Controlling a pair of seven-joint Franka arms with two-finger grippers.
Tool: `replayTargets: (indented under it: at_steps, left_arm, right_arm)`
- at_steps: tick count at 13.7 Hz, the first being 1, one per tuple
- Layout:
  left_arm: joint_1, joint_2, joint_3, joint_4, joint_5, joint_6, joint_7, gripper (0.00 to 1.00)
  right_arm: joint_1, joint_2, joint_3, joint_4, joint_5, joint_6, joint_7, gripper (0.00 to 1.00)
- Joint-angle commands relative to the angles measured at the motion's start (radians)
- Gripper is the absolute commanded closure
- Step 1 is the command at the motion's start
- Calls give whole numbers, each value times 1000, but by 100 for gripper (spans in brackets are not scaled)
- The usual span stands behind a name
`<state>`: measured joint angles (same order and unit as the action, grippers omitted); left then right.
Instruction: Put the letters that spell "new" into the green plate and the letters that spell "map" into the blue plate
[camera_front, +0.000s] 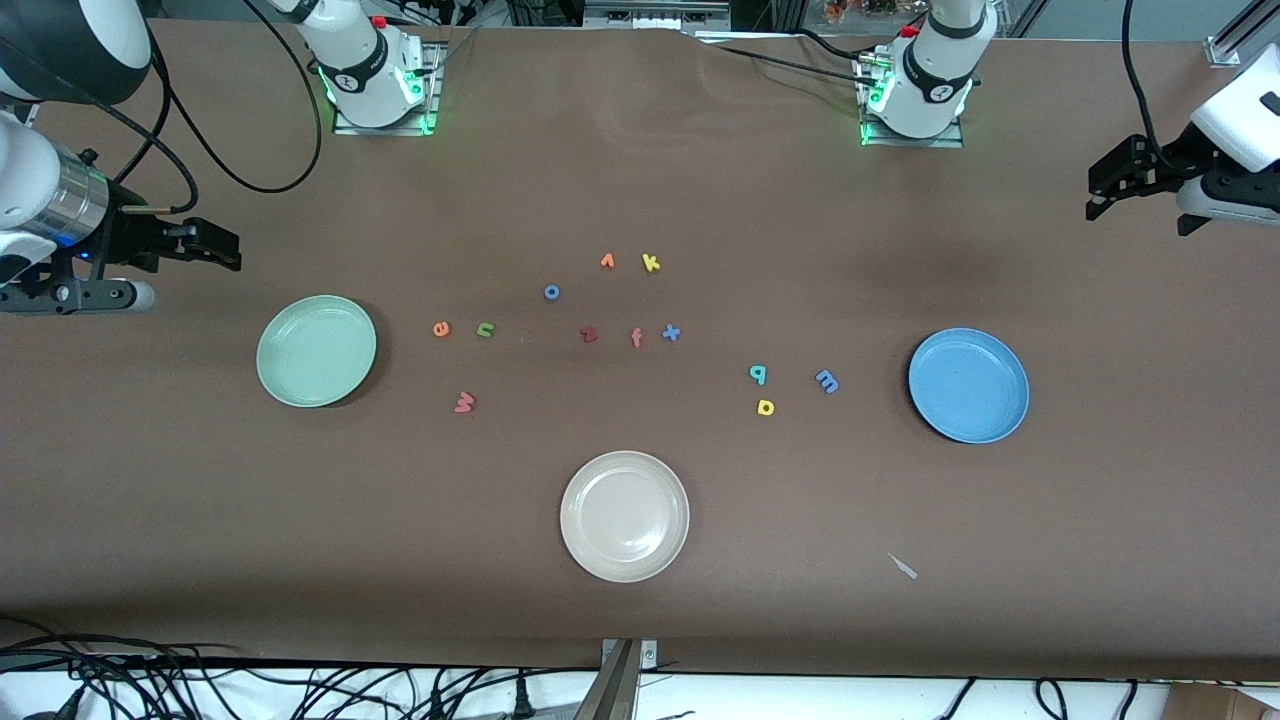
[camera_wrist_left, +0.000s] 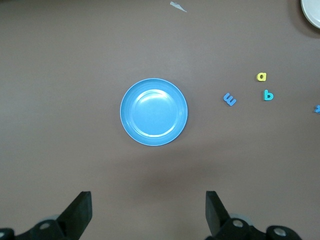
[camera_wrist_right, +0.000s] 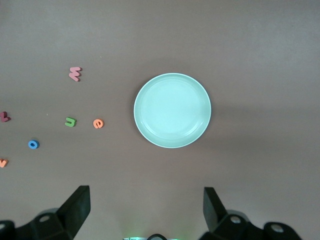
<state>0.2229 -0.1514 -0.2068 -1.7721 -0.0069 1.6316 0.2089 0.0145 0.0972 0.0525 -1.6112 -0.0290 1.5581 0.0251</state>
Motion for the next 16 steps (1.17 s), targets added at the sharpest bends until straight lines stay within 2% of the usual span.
replayTargets:
  at_steps: [1,16]
  left_arm:
    - [1,13,1,33,-24,-22,3,0]
    - [1,13,0,33,-24,-22,4,0]
  right_arm:
    - [-10,-8,4,-10,12,-1,-7,0]
    - [-10,-1,4,-13,12,13,-11,0]
